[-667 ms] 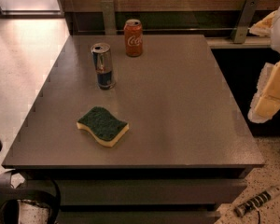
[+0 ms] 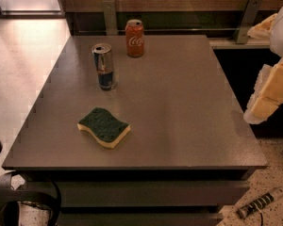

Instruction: Move sponge near coke can

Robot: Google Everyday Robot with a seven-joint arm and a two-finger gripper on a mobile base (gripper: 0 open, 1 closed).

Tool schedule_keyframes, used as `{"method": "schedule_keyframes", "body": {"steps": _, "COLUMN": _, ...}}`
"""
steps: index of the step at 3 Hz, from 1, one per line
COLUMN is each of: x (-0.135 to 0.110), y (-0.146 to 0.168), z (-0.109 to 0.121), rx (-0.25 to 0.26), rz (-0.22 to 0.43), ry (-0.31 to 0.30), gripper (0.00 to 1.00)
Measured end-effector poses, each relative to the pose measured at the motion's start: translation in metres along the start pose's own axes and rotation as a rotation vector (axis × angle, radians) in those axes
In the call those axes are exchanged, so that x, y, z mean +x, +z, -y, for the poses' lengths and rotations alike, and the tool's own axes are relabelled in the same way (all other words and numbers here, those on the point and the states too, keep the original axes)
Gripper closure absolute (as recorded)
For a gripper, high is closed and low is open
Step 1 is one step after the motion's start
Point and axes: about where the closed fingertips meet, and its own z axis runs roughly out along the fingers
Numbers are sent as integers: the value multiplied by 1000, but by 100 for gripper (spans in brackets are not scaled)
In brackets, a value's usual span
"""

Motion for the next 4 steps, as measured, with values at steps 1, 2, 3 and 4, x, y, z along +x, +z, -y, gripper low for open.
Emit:
{"method": "schedule_keyframes", "body": {"steps": 1, "x": 0, "y": 43, "z": -1, "rx": -35, "rz": 187, "ry": 37, "gripper": 0}}
{"method": "schedule_keyframes", "body": {"steps": 2, "x": -18, "y": 83, "z": -6, "rx": -42, "rz": 401, "ry": 50, "gripper": 0}}
{"method": "schedule_keyframes", "body": {"steps": 3, "x": -61, "y": 106, "z": -21, "rx": -90, "rz": 615, "ry": 47, "gripper": 0}}
{"method": "schedule_keyframes", "body": {"steps": 4, "x": -108, "y": 109, "z": -40, "rx": -163, "rz": 805, "ry": 61, "gripper": 0}}
